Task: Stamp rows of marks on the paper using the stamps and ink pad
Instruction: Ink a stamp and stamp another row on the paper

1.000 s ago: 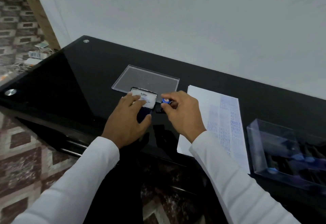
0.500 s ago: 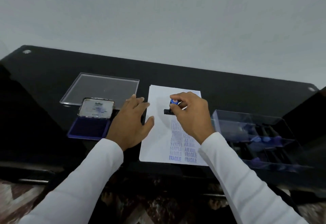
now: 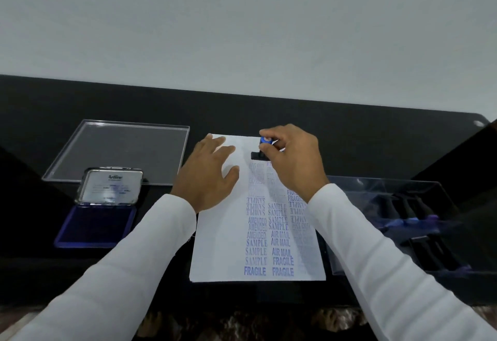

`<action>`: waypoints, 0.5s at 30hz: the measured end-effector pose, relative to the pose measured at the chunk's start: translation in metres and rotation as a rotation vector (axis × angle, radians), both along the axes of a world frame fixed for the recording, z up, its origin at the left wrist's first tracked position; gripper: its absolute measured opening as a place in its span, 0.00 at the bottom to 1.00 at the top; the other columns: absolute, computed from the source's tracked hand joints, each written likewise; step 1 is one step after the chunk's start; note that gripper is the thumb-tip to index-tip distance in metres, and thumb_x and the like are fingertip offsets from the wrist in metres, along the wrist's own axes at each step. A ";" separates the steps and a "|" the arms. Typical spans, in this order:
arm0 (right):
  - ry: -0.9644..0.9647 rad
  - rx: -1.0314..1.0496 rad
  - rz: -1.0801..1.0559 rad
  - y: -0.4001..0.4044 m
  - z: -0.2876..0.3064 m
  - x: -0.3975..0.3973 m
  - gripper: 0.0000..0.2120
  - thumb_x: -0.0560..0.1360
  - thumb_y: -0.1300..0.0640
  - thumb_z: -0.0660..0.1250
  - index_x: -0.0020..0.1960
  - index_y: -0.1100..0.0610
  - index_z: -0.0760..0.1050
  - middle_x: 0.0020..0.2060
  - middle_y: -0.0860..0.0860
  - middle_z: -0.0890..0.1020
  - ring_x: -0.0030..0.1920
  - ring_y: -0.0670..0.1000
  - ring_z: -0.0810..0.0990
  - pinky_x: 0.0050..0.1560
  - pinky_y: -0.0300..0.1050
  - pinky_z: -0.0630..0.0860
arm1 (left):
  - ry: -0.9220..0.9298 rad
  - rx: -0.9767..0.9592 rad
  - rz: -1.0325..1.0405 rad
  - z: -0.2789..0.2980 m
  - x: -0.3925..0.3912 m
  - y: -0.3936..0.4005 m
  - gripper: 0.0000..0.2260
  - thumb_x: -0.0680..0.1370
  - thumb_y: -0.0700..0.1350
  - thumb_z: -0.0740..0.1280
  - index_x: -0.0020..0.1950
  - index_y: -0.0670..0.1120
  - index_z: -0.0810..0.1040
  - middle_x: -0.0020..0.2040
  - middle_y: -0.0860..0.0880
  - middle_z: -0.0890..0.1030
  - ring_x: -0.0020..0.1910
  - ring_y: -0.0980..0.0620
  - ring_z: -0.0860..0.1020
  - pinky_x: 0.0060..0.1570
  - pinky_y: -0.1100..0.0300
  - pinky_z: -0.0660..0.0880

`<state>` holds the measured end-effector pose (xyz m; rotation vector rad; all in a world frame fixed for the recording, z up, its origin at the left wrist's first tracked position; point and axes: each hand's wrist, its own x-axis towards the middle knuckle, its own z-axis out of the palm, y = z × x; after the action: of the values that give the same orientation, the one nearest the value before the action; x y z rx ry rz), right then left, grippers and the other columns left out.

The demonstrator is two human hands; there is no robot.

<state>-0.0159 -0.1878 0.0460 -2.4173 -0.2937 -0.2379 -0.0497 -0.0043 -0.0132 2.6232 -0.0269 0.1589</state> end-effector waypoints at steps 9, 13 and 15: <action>0.052 0.003 -0.002 0.009 -0.012 0.013 0.14 0.77 0.54 0.71 0.62 0.52 0.81 0.56 0.48 0.81 0.50 0.47 0.81 0.59 0.41 0.78 | 0.000 -0.010 -0.031 -0.016 0.013 -0.003 0.22 0.81 0.57 0.63 0.74 0.53 0.71 0.80 0.52 0.62 0.81 0.48 0.51 0.76 0.48 0.58; 0.050 -0.005 -0.005 0.008 -0.015 0.014 0.14 0.77 0.55 0.71 0.62 0.52 0.81 0.56 0.49 0.82 0.50 0.47 0.81 0.58 0.40 0.77 | -0.022 -0.023 -0.027 -0.021 0.013 -0.002 0.21 0.81 0.56 0.64 0.73 0.52 0.73 0.79 0.51 0.64 0.80 0.48 0.53 0.75 0.50 0.57; 0.059 -0.005 -0.008 0.008 -0.015 0.014 0.14 0.77 0.55 0.71 0.62 0.52 0.81 0.56 0.49 0.81 0.50 0.47 0.81 0.58 0.40 0.77 | -0.019 -0.022 -0.027 -0.020 0.013 -0.001 0.21 0.81 0.56 0.64 0.74 0.52 0.72 0.79 0.51 0.64 0.81 0.49 0.53 0.76 0.50 0.57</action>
<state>-0.0016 -0.1794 0.0306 -2.4261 -0.2588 -0.1690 -0.0363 -0.0052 -0.0336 2.5982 -0.0670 0.1743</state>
